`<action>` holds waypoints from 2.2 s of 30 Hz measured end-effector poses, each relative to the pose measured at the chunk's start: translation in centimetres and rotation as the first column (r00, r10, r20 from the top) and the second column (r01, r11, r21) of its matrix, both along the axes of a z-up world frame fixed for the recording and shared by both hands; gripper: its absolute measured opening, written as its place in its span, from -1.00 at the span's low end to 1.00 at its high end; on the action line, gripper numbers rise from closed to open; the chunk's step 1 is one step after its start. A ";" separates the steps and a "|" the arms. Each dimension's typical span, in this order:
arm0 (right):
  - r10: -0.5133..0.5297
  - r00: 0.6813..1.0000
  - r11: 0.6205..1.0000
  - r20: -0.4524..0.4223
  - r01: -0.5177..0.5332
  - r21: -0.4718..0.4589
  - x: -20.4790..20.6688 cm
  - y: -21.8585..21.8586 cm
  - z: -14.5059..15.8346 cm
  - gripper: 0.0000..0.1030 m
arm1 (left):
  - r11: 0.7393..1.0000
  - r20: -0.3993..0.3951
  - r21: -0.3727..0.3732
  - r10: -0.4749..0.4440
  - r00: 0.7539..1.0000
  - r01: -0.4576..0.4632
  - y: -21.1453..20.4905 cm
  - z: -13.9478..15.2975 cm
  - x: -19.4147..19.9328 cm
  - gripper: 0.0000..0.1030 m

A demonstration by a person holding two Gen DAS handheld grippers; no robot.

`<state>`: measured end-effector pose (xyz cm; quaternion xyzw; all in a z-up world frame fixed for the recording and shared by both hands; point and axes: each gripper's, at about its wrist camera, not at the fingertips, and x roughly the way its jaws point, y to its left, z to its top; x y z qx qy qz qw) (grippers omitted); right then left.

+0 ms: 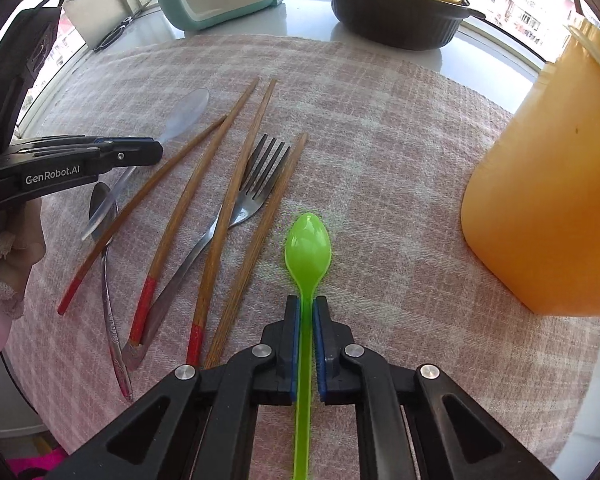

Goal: Organize utensils

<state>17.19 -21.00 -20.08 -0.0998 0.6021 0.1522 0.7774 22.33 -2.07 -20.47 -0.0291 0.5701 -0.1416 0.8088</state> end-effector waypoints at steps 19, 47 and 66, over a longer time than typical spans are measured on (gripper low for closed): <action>-0.092 0.995 0.979 0.050 0.081 0.185 -0.8 -2.5 1.4 -0.93 | 0.979 0.073 -0.151 0.146 0.987 -0.134 1.3 2.9 -2.3 -0.93; -0.162 0.918 0.915 0.361 0.002 0.405 -7.3 -10.3 15.0 -0.93 | 0.921 0.304 -0.373 0.236 0.923 -0.112 -6.7 15.0 -8.9 -0.94; -0.204 0.850 0.911 0.485 -0.016 0.412 -2.5 -17.9 20.6 -0.93 | 0.888 0.346 -0.452 0.260 0.901 -0.082 -16.1 17.6 -3.7 -0.94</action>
